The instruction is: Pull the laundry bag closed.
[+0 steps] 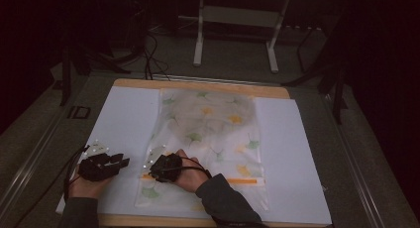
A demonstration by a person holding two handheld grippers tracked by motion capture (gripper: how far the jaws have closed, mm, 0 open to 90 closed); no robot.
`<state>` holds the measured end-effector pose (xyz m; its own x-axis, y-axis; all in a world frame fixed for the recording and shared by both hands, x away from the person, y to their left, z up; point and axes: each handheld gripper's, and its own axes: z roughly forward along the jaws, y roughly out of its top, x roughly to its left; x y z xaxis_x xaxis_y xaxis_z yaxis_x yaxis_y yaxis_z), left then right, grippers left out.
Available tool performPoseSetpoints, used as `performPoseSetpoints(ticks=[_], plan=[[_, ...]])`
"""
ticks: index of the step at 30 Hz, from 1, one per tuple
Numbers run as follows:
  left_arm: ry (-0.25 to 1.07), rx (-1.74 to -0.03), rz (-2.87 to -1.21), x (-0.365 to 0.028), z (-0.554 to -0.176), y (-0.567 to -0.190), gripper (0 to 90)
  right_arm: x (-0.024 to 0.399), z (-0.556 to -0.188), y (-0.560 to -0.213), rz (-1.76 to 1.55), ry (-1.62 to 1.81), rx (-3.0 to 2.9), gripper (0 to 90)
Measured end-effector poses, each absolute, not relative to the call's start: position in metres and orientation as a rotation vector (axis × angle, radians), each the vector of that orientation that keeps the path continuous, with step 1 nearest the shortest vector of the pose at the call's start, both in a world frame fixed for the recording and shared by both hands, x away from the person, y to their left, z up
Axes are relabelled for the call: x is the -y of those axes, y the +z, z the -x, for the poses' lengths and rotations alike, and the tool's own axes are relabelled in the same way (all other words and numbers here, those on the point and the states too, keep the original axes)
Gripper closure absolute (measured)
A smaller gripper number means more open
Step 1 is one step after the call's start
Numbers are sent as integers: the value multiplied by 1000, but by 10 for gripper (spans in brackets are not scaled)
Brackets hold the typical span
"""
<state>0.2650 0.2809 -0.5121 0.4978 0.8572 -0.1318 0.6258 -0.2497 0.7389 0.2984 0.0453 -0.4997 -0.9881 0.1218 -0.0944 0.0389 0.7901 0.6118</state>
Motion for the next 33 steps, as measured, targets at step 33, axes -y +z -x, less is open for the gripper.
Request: performPoseSetpoints(ticks=[33], plan=[[395, -1240, -1946, -284, -265, -511, 641, -96, -304, -515, -113, 938, -2928, 752]])
